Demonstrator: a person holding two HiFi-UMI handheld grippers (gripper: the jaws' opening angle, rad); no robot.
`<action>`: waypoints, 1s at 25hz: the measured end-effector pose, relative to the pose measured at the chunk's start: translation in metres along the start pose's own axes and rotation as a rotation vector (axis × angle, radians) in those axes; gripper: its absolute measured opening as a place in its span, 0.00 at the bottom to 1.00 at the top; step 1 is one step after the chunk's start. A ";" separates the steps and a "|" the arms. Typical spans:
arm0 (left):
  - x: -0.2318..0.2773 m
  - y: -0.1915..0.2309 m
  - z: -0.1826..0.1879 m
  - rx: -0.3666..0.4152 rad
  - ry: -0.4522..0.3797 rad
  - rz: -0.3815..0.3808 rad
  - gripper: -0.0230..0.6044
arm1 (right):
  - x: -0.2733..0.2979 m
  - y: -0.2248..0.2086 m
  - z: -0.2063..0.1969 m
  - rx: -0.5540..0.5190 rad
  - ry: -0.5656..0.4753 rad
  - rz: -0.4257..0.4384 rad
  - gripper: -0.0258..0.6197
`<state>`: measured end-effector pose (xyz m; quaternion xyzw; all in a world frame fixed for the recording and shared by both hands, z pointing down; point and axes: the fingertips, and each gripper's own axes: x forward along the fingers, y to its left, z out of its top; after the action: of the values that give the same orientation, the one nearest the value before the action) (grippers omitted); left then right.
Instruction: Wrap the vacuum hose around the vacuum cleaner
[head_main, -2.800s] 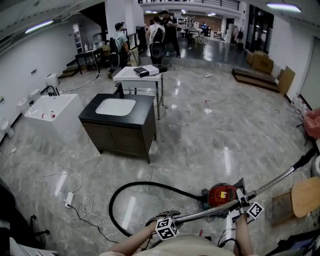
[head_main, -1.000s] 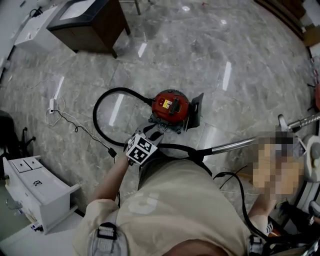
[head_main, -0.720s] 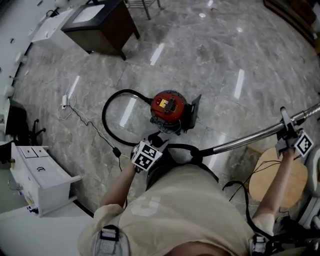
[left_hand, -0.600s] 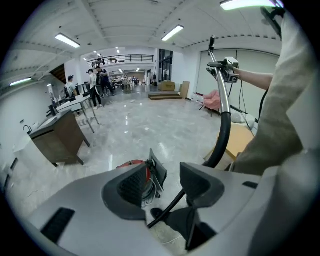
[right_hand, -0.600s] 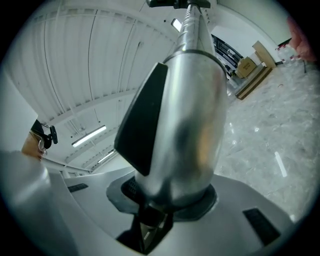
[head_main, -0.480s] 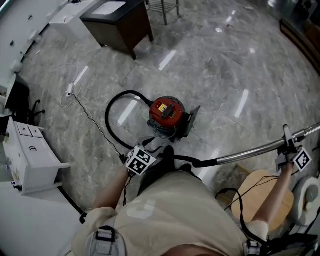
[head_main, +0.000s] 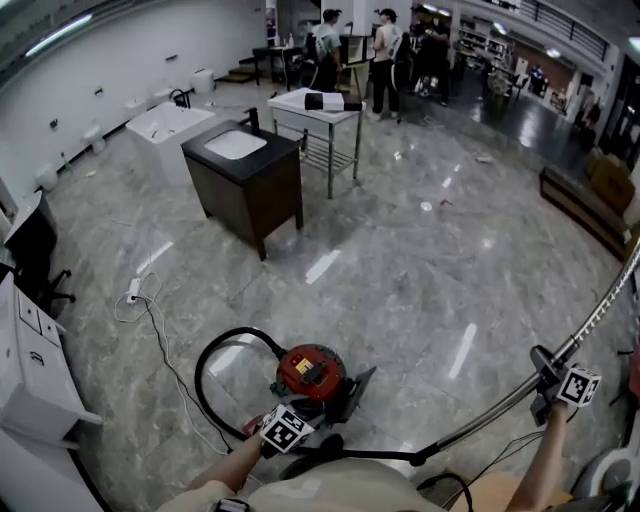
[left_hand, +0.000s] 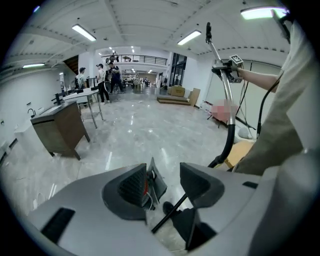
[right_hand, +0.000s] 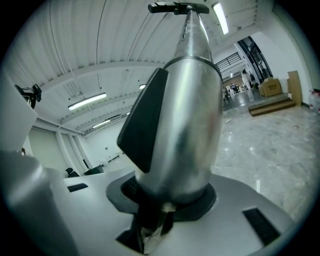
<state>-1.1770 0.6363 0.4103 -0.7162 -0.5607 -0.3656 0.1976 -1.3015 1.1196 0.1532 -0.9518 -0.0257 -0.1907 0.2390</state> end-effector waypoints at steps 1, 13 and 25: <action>0.004 -0.001 0.011 0.016 -0.015 -0.004 0.38 | 0.004 0.001 0.009 -0.015 -0.001 0.007 0.21; 0.074 -0.031 0.081 -0.008 0.002 0.127 0.38 | 0.072 -0.073 0.091 -0.154 0.041 0.189 0.22; 0.161 -0.086 0.204 -0.122 -0.020 0.248 0.38 | 0.157 -0.156 0.172 -0.218 0.160 0.431 0.23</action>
<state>-1.1800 0.9094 0.3859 -0.7943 -0.4464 -0.3646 0.1919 -1.1176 1.3312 0.1416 -0.9372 0.2178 -0.2117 0.1712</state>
